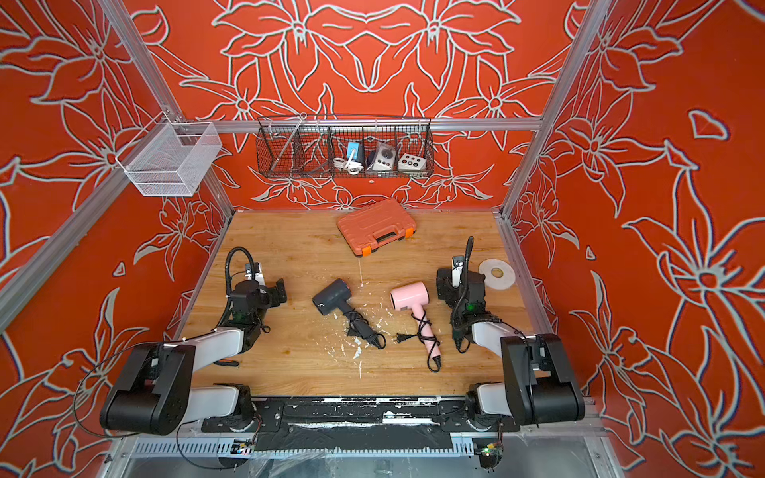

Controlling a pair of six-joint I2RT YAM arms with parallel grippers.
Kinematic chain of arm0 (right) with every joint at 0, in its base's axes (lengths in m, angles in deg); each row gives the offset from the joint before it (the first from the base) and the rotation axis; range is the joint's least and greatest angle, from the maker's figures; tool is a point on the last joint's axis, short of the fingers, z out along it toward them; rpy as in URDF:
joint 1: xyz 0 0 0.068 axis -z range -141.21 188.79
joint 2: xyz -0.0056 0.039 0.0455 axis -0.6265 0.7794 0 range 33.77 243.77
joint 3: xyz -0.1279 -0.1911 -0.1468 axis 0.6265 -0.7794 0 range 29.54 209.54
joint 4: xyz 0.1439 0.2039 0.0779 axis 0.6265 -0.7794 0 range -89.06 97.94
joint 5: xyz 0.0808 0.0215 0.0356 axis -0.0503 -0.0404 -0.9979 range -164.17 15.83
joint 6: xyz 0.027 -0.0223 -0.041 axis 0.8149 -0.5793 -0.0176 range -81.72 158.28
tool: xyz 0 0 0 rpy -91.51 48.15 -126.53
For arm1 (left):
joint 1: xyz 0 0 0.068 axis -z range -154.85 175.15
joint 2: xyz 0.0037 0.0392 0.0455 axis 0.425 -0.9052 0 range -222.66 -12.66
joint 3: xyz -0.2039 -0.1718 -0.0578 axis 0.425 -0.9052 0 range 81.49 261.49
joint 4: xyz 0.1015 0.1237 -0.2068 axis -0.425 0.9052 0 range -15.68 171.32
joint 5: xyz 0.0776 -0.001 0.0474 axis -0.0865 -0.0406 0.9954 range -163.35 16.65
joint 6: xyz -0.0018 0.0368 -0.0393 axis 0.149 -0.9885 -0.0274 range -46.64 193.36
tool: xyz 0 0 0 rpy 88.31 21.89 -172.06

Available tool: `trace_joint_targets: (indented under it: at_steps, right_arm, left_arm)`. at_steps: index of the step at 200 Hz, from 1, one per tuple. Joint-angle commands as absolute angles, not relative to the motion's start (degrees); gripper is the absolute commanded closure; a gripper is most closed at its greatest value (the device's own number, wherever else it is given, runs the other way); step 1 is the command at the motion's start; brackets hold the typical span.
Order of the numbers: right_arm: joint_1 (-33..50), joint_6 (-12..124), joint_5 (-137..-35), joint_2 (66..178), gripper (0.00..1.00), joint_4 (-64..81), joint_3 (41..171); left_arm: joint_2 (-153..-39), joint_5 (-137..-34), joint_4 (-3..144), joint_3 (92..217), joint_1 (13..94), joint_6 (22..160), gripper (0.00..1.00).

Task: Wrap the cord around the hair dryer
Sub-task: Reset both arms

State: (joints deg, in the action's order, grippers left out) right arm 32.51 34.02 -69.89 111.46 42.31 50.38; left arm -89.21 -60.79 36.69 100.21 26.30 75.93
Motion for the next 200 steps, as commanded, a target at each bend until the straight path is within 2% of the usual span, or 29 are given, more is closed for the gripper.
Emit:
trace_joint_targets:
  at_steps: [1,18,85,126,200]
  right_arm:
    - [32.90,33.53,-68.23,111.49,0.02,51.79,47.78]
    - [32.90,33.62,-67.95,112.69,0.02,57.01,45.77]
    - [32.47,34.15,-64.68,114.57,0.02,62.93,43.42]
    - [32.91,35.41,-63.97,114.90,0.02,58.53,45.79]
    - [32.94,35.44,-64.06,115.25,0.02,58.82,45.89]
  left_arm:
    - [-91.75,-61.34,31.51,99.85,26.05,75.23,0.06]
    - [-92.12,-61.39,31.61,99.93,26.11,75.20,0.06]
    - [-92.13,-61.37,31.51,99.86,26.09,75.20,0.06]
    - [-92.12,-61.40,31.60,99.87,26.11,75.20,0.05]
    - [-92.16,-61.35,31.51,99.86,26.11,75.20,0.04]
